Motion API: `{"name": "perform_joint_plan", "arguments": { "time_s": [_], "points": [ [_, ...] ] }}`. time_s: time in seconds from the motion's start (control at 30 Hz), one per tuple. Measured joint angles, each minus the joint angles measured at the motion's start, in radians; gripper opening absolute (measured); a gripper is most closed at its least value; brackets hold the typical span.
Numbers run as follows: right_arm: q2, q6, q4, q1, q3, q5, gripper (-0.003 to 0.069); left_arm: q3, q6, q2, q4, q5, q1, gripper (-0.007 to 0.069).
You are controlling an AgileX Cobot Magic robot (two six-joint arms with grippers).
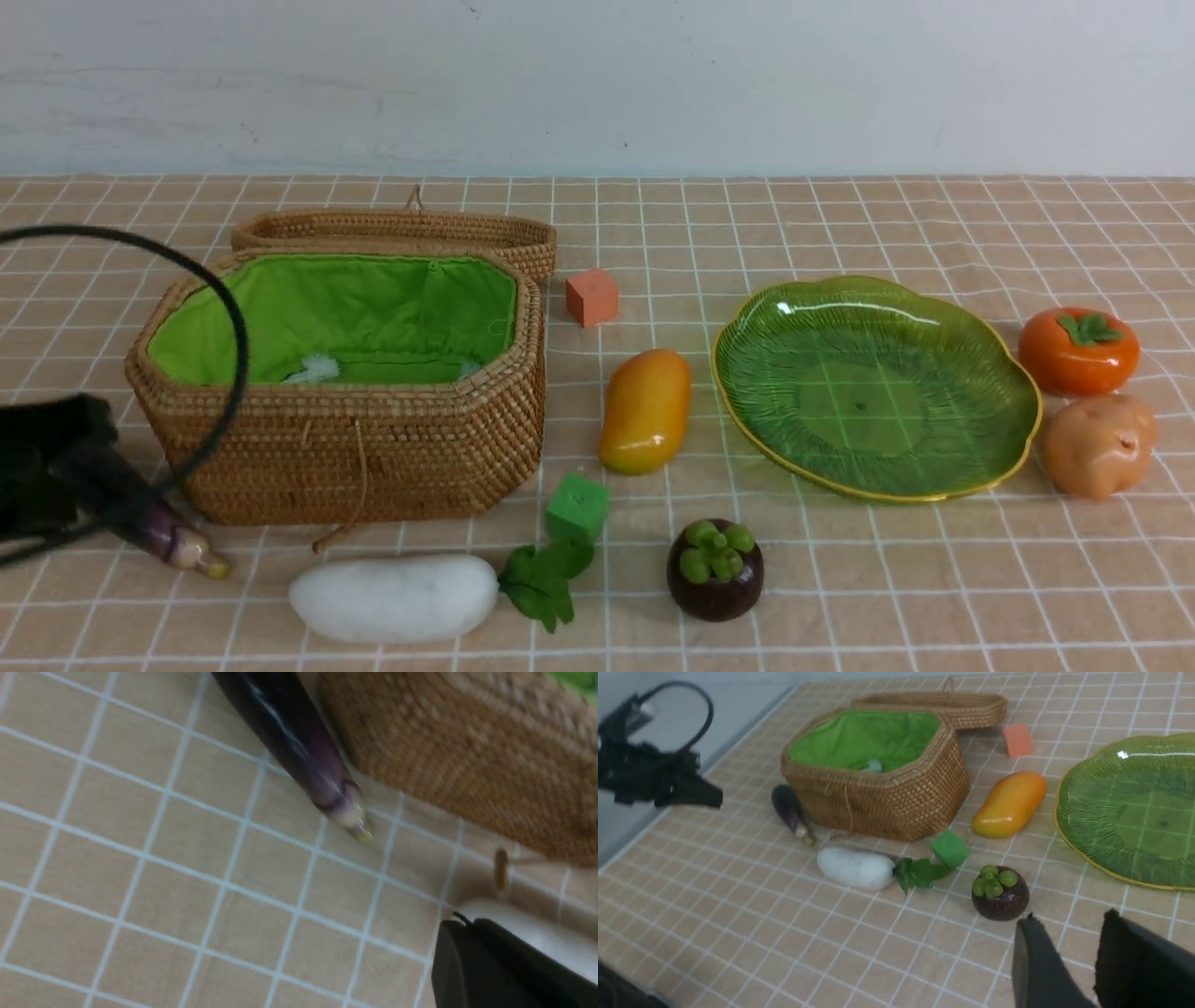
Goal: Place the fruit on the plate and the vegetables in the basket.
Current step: Use the left arm to grab an eggplant and put it into the left basket
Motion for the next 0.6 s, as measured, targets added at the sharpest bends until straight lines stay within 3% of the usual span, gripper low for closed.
{"name": "perform_joint_plan", "arguments": {
  "time_s": [0.2, 0.6],
  "points": [
    [0.044, -0.106, -0.012, 0.004, -0.066, 0.013, 0.0209, -0.029, 0.063, 0.145, -0.099, -0.046, 0.181, -0.0013],
    [0.047, -0.138, -0.063, 0.004, -0.066, -0.108, 0.0211, -0.053, 0.087, 0.369, -0.084, -0.201, 0.168, -0.0013]
  ]
}}
